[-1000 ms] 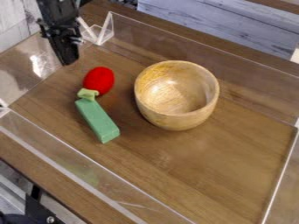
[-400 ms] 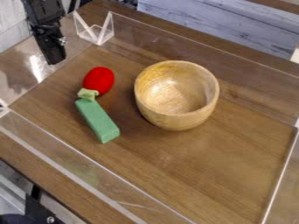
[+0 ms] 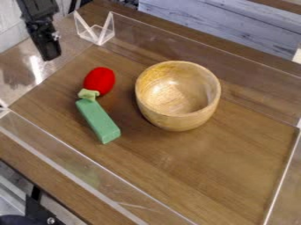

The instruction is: Move the red object to the left side of the table

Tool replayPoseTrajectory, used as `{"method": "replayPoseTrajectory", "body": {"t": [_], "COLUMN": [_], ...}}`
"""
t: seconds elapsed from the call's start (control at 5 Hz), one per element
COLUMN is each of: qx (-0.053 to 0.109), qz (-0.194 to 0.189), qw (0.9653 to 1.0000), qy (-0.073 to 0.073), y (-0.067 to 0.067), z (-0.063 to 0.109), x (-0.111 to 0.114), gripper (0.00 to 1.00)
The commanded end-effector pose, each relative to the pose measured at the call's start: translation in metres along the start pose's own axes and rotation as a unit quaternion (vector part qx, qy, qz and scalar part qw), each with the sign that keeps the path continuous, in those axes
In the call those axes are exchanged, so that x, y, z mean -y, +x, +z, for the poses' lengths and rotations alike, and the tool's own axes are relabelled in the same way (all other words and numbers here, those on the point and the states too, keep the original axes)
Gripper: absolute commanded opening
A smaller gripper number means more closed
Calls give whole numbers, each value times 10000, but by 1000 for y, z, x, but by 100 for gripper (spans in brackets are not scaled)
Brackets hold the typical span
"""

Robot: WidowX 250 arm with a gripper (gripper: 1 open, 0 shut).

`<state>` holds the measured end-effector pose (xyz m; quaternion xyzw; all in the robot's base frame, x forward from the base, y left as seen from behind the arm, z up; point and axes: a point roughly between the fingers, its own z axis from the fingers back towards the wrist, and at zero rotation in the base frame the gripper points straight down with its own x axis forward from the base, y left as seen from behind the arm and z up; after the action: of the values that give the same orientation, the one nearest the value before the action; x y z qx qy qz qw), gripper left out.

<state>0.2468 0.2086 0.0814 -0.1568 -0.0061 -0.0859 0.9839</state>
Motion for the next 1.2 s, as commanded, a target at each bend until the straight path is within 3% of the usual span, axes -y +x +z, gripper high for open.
{"method": "replayPoseTrajectory", "body": {"t": [0.0, 0.2, 0.4, 0.6, 0.8, 1.0], "qx": [301, 404, 437, 572, 761, 775], "qz": [52, 151, 205, 572, 972, 968], "qw": [9995, 9991, 9987, 9965, 9918, 9914], "qy": [104, -54, -149, -214, -318, -428], "y": [7, 7, 7, 10, 14, 13], "z": [22, 20, 15, 4, -5, -10], "x": [-2, -4, -4, -8, -11, -11], "gripper": [0, 0, 100, 100, 0, 100]}}
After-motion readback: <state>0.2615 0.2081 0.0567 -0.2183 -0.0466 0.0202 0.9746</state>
